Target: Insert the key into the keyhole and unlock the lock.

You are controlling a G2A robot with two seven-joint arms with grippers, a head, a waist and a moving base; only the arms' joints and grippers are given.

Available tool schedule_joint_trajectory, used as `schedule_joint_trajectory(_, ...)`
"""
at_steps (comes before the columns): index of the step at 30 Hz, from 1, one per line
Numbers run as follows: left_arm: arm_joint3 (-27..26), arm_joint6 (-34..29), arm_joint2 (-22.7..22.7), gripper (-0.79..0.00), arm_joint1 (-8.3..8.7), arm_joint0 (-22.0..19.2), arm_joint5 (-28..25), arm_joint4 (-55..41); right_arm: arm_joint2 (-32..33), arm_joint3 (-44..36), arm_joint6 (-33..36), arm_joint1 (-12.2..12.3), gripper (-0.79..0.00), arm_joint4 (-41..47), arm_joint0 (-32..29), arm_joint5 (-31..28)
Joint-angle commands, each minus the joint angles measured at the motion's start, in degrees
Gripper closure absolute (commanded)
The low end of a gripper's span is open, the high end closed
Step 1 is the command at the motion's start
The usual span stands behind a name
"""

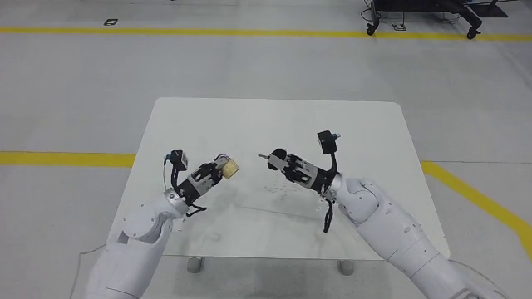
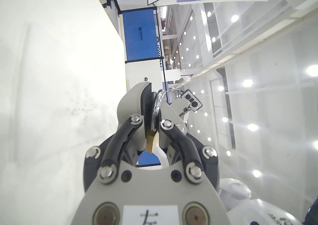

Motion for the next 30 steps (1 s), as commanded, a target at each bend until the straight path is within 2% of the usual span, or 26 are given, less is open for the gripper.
schedule_joint_trajectory(1, 0.3, 1.0, 1.0, 0.0, -0.33, -2.1, 8.4, -5.9, -0.6, -0.5, 1.3, -0.2, 0.0, 7.0, -1.2, 1.9)
schedule_joint_trajectory(3, 0.1, 1.9, 2.2, 0.0, -0.58, -4.4, 13.8, -6.2, -0.8, 0.1, 3.9, -0.3, 0.0, 13.4, -1.7, 4.1)
schedule_joint_trajectory(8, -0.2, 4.0, 4.1, 0.0, -1.27, -7.7, 19.1, -8.8, 0.5, -0.4, 9.6, 0.0, 0.0, 23.4, -3.5, 10.0)
schedule_joint_trajectory(11, 1.7, 3.2, 4.3, 0.0, -1.58, -9.2, 20.3, -11.7, 1.7, -3.0, 11.3, 0.5, 0.0, 25.7, -5.1, 14.4)
schedule_joint_trajectory(19, 2.2, 3.9, 4.3, 0.0, -1.61, -9.2, 20.1, -11.5, 1.7, -3.0, 11.3, 0.5, 0.0, 25.7, -5.1, 14.4)
schedule_joint_trajectory(20, 2.1, 4.8, 4.1, 0.0, -1.65, -9.1, 19.7, -11.5, 1.8, -2.8, 10.7, 0.5, 0.0, 25.3, -5.1, 14.7)
schedule_joint_trajectory(22, 2.0, 6.5, 4.0, 0.0, -1.77, -9.1, 18.9, -11.4, 0.2, -3.7, 6.9, 0.0, 0.0, 18.7, -5.3, 18.1)
schedule_joint_trajectory(25, 1.8, 8.3, 4.8, 0.0, -1.97, -9.3, 17.7, -9.5, -2.5, -5.1, -0.6, -1.3, 0.0, 14.3, -6.3, 22.3)
schedule_joint_trajectory(30, 1.4, 12.2, 6.5, 0.0, -2.27, -9.2, 15.6, -4.5, -4.8, -7.6, -9.1, -2.9, 0.0, 13.7, -7.9, 26.5)
